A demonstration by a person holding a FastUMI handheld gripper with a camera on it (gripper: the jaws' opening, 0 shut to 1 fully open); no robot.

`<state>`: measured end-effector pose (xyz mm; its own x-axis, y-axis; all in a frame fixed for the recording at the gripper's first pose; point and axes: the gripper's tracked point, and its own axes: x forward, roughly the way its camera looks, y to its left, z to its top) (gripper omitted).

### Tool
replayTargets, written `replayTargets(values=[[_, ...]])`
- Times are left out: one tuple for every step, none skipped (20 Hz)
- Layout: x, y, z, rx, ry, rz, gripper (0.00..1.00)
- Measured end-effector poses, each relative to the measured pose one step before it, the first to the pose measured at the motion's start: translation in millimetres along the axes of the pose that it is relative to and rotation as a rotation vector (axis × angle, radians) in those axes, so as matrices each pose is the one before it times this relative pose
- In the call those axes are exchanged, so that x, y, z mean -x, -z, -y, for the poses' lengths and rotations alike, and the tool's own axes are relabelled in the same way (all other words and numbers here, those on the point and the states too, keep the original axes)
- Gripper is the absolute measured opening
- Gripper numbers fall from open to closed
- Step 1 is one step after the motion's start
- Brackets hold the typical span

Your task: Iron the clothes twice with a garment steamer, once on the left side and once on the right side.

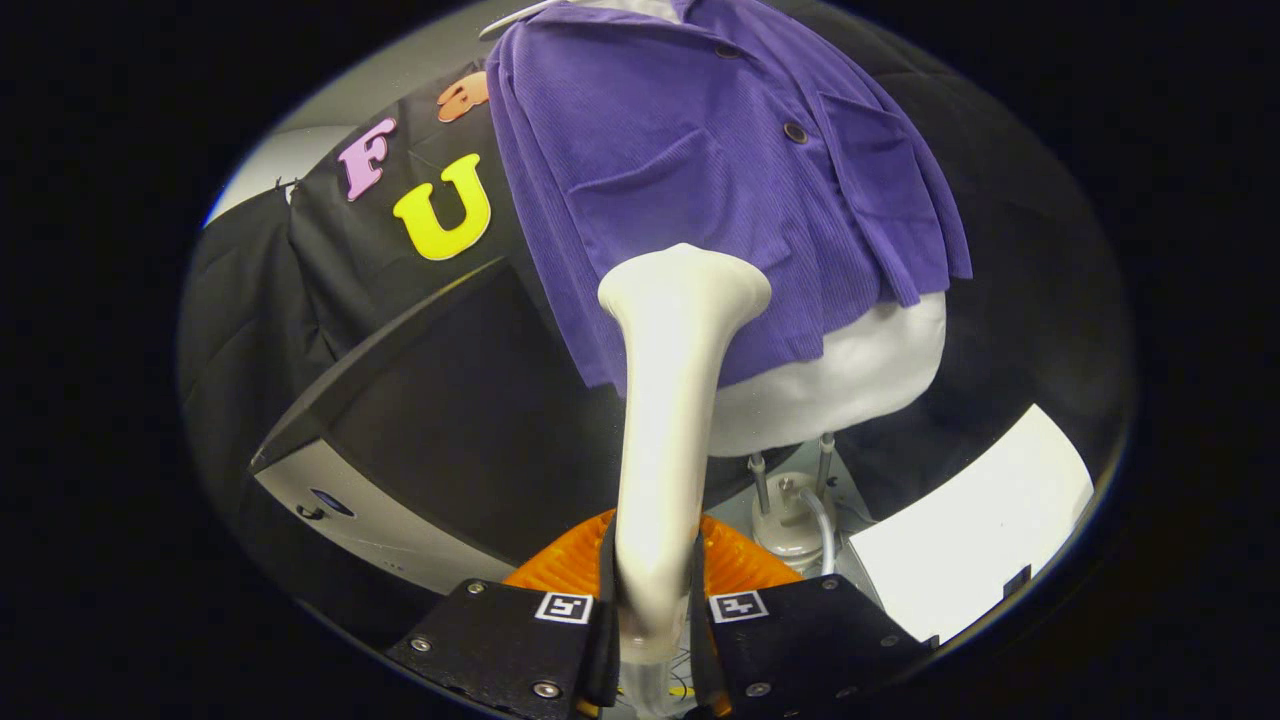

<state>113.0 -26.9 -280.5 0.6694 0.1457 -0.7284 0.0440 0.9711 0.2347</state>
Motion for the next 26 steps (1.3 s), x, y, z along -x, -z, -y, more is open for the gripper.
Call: replayTargets(values=[[1.26, 10.22, 5.18, -0.00679, 0.00498, -0.02130, 0.28], [0.98, 6.72, 2.86, -0.00262, 0.00395, -0.01194, 0.28], [1.31, 4.78, 0.56, -0.00324, 0.00731, -0.00892, 0.28], [-0.27, 0.44, -1.10, -0.00294, 0.00334, -0.00310, 0.28], [2.11, 1.48, 1.23, -0.00280, 0.00089, -0.00161, 0.28], [2.02, -0.79, -0.32, -0.00123, -0.00178, 0.00477, 0.28], [2.68, -1.03, 1.60, 0.00262, -0.00343, 0.01442, 0.28], [4.72, -6.37, 0.44, 0.00550, -0.00428, 0.02151, 0.28], [8.54, -7.36, 0.71, 0.00821, -0.00357, 0.02835, 0.28], [10.65, -11.94, -2.80, 0.01119, -0.00315, 0.03753, 0.28], [20.06, -13.57, -1.28, 0.01305, -0.00059, 0.05035, 0.28], [13.56, -16.55, 0.00, 0.01159, 0.00425, 0.04469, 0.28], [10.13, -18.03, 2.11, 0.00623, 0.00481, 0.04598, 0.28], [7.58, -20.53, 0.09, -0.00269, 0.00133, 0.04522, 0.28], [5.40, -18.33, 0.45, -0.00461, -0.00215, 0.03421, 0.28], [2.96, -15.86, -1.19, -0.00474, -0.00202, 0.02974, 0.28], [2.59, -18.73, -1.39, -0.00281, 0.00050, 0.03034, 0.28], [1.33, -13.70, -0.17, 0.00416, 0.00080, 0.01087, 0.28], [1.45, -12.73, 0.38, 0.00609, 0.00245, 0.02252, 0.28], [1.47, -13.30, 1.21, 0.00867, 0.00130, 0.02020, 0.28], [1.48, -12.28, 0.47, 0.00759, 0.00111, 0.01505, 0.28], [-0.36, -15.81, -0.07, 0.00443, 0.00018, 0.02475, 0.28], [3.07, -11.55, 4.57, 0.01105, -0.00191, 0.02482, 0.28], [-2.29, -12.79, 1.08, 0.01709, -0.00174, 0.01928, 0.28], [-3.11, -13.74, 2.14, 0.01692, 0.00371, 0.02657, 0.28], [-0.70, -12.90, 1.90, 0.01240, 0.00189, 0.01803, 0.28]])
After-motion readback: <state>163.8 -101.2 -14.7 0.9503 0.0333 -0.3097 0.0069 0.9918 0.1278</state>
